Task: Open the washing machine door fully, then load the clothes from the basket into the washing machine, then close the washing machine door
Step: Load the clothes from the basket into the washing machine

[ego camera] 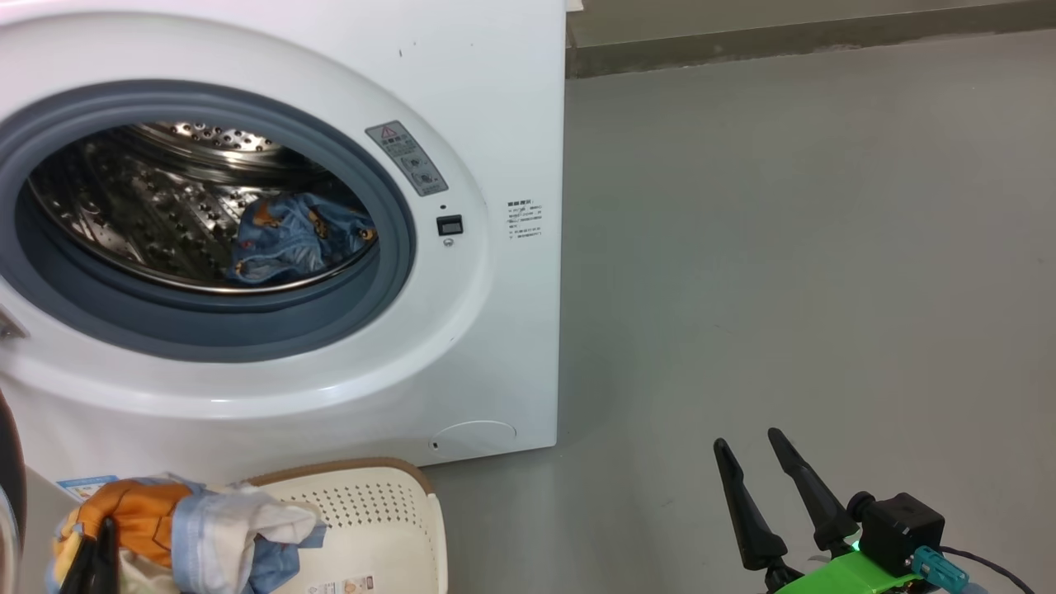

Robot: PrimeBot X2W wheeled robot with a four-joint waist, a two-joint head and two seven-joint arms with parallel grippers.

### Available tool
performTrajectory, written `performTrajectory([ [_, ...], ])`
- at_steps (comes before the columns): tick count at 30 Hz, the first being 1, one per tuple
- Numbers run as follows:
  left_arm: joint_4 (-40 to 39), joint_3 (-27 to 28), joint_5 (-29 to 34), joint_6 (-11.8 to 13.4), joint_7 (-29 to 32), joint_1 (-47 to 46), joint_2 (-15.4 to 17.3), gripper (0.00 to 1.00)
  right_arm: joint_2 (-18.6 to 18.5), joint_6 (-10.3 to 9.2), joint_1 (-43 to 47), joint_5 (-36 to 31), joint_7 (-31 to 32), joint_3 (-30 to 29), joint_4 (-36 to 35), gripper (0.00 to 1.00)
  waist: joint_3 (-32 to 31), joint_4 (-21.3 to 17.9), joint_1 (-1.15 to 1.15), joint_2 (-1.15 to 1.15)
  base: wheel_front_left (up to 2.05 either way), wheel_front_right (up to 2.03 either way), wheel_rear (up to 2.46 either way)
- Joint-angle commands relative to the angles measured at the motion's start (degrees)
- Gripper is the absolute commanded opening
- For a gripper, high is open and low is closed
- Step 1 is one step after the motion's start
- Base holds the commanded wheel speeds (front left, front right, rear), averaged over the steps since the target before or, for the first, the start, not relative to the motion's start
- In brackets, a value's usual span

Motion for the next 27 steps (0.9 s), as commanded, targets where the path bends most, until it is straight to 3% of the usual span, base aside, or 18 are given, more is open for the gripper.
performTrajectory([
  [1, -1.5, 2.6, 0.6, 0.3, -0.3, -1.3, 0.6, 0.00, -0.2, 0.16, -0.3, 0.4, -0.3, 1.4, -1.2, 1.00, 0.1, 0.1, 0.00, 0.00, 0.00, 0.00, 0.00],
  [14, -2.4, 0.6, -2.6, 0.3, -0.3, -4.0, 0.8, 0.00, -0.2, 0.16, -0.3, 0.7, -0.3, 2.1, -2.3, 1.00, 3.4, -0.1, 0.00, 0.00, 0.00, 0.00, 0.00],
  [27, -4.4, -1.3, -8.0, 0.3, -0.3, -16.7, 6.2, 0.00, -0.2, 0.16, -0.7, 0.7, -0.3, 3.6, -5.5, 1.00, 11.0, -2.7, 0.00, 0.00, 0.00, 0.00, 0.00],
])
